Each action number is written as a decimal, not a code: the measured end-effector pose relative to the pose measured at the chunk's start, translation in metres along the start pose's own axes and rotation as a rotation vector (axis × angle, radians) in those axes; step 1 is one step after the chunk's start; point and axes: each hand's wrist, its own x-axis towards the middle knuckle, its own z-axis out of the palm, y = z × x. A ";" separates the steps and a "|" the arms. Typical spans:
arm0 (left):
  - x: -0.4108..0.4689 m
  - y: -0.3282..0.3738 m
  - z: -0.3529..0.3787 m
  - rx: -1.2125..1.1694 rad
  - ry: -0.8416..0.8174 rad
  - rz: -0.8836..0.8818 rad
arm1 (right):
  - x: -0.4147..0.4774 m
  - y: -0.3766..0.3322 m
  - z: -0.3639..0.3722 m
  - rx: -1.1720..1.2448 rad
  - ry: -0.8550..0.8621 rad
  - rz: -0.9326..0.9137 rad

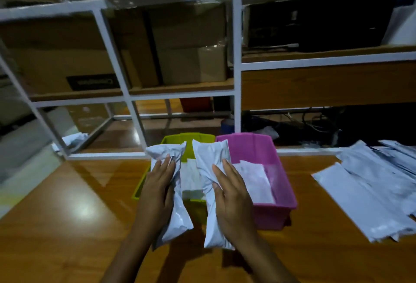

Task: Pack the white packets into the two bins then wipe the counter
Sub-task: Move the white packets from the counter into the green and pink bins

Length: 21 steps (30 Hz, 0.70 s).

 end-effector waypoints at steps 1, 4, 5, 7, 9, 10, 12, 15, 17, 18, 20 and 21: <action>0.012 -0.013 0.001 0.012 -0.023 0.015 | 0.010 -0.003 0.009 -0.024 -0.039 0.006; 0.053 -0.059 0.004 0.025 -0.046 0.057 | 0.049 -0.011 0.053 -0.115 -0.156 0.027; 0.066 -0.071 0.008 0.035 -0.050 0.062 | 0.063 -0.010 0.068 -0.169 -0.167 0.033; 0.091 -0.093 0.020 0.049 -0.081 0.041 | 0.089 -0.002 0.098 -0.275 -0.182 0.049; 0.109 -0.111 0.035 0.022 -0.148 0.018 | 0.111 0.011 0.124 -0.350 -0.248 0.113; 0.116 -0.121 0.045 0.023 -0.206 -0.001 | 0.119 0.020 0.135 -0.383 -0.292 0.146; 0.131 -0.139 0.065 0.171 -0.467 -0.030 | 0.126 0.041 0.154 -0.502 -0.398 0.169; 0.144 -0.141 0.080 0.577 -0.953 -0.011 | 0.123 0.067 0.168 -0.663 -0.634 0.182; 0.149 -0.136 0.086 0.675 -1.155 0.039 | 0.123 0.078 0.171 -0.629 -0.791 0.231; 0.148 -0.135 0.087 0.709 -1.242 0.020 | 0.124 0.081 0.171 -0.624 -0.876 0.237; 0.140 -0.150 0.104 0.742 -1.310 -0.074 | 0.124 0.085 0.173 -0.681 -1.044 0.272; 0.134 -0.162 0.114 0.701 -1.314 -0.152 | 0.123 0.087 0.176 -0.717 -1.100 0.295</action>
